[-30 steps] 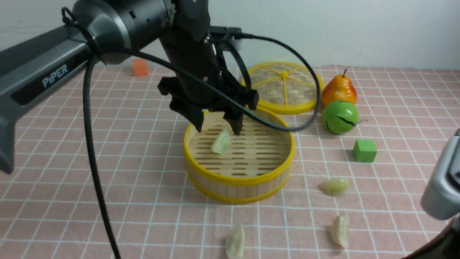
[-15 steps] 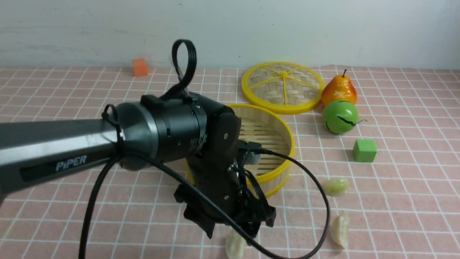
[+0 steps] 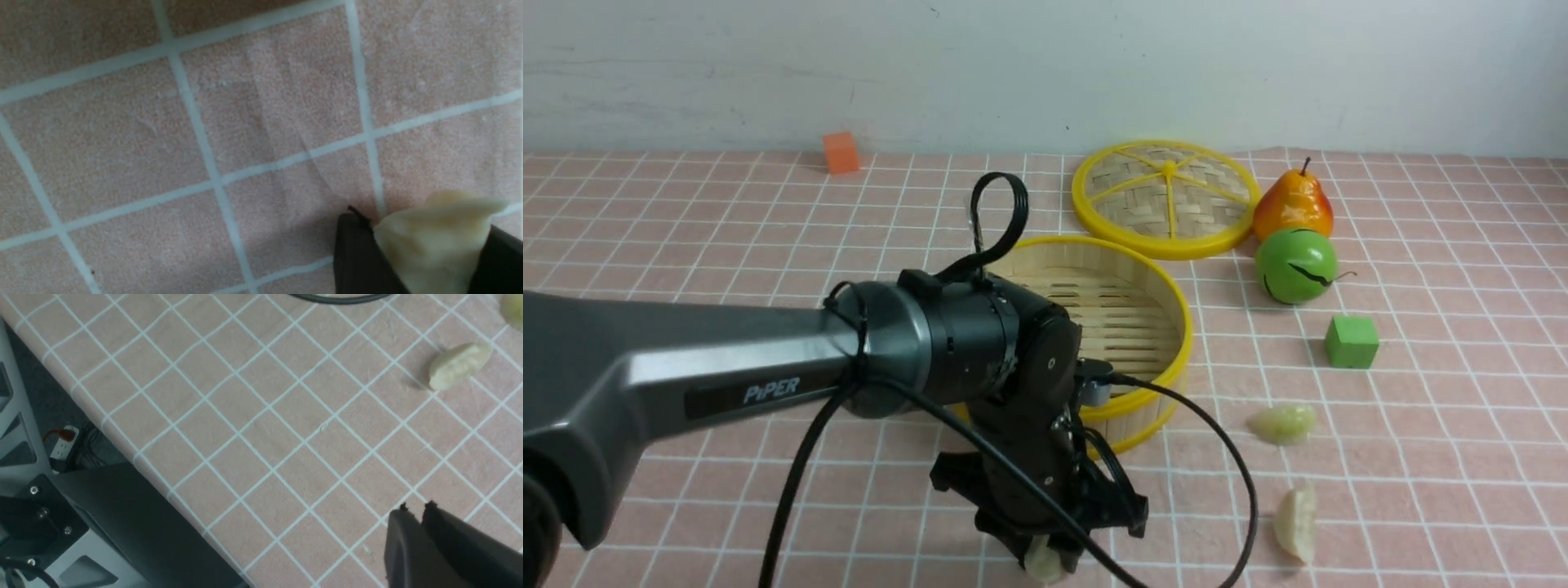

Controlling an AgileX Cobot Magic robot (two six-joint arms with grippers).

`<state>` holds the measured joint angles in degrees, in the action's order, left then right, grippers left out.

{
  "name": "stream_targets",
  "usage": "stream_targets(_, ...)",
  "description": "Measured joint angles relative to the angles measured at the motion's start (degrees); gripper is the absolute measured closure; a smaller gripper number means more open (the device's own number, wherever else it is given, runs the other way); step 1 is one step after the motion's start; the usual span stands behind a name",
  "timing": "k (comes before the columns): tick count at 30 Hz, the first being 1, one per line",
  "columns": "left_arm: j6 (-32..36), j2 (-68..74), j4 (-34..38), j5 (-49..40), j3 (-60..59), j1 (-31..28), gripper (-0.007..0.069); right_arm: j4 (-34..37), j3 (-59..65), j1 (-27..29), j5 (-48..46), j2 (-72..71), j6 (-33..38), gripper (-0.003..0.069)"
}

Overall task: Put the dumplings into the steamer on the table with the pink tablecloth.
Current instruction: 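Reach for and grasp a dumpling on the table with the left gripper, then place the dumpling into the bamboo steamer basket with the left gripper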

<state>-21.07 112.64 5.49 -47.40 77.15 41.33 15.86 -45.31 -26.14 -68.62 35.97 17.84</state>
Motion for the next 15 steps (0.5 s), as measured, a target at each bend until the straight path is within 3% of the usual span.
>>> stream_targets(8, 5.6, -3.4, -1.0, -5.8, 14.2, 0.0, 0.0347, -0.1, 0.6, 0.0, -0.3, 0.0, 0.0, 0.0591)
stream_targets(15, 3.9, 2.4, -7.0, -7.9, 28.9, -1.4, 0.0347, -0.1, 0.6, 0.0, -0.3, 0.0, 0.0, 0.0583)
